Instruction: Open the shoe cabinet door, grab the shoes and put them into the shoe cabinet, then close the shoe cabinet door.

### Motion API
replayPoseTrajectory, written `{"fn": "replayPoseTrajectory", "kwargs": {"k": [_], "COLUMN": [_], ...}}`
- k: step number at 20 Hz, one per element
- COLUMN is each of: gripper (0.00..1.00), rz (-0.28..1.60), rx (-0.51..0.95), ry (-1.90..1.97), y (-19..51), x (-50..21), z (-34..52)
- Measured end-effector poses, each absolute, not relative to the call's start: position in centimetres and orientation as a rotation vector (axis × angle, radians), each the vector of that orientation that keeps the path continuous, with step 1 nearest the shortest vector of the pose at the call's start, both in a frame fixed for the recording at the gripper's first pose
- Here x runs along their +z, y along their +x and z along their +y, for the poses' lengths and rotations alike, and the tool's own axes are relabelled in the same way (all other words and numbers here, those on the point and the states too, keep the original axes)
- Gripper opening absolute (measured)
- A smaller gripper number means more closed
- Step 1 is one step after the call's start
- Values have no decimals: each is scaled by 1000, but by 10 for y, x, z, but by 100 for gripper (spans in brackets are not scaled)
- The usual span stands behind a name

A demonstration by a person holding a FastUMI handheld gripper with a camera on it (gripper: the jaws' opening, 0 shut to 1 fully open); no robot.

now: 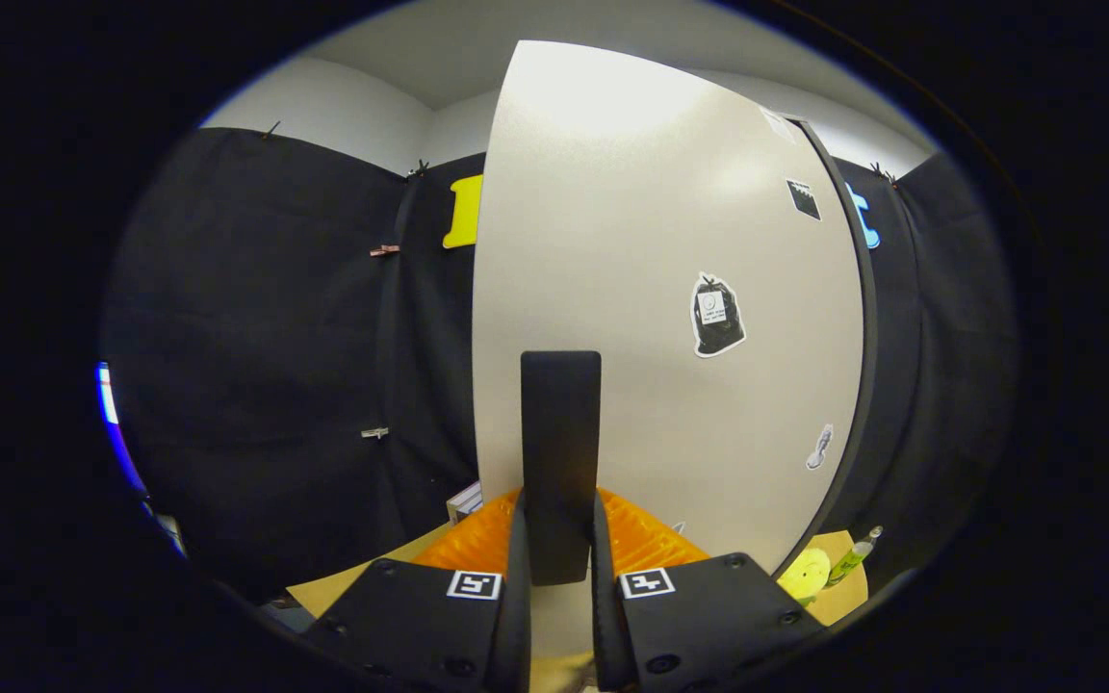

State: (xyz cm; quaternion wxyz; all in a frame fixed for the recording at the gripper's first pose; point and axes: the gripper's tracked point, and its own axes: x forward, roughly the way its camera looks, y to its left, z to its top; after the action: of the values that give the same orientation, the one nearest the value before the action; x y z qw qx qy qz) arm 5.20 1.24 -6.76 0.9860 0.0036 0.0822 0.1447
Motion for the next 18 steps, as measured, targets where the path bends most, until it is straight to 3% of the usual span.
{"fn": "replayPoseTrajectory", "kwargs": {"k": [8,18], "gripper": [30,29], "rz": [162,161], "rx": [349,315], "ry": [26,17], "y": [2,-29], "x": [-60,-54], "z": [-40,-95]}}
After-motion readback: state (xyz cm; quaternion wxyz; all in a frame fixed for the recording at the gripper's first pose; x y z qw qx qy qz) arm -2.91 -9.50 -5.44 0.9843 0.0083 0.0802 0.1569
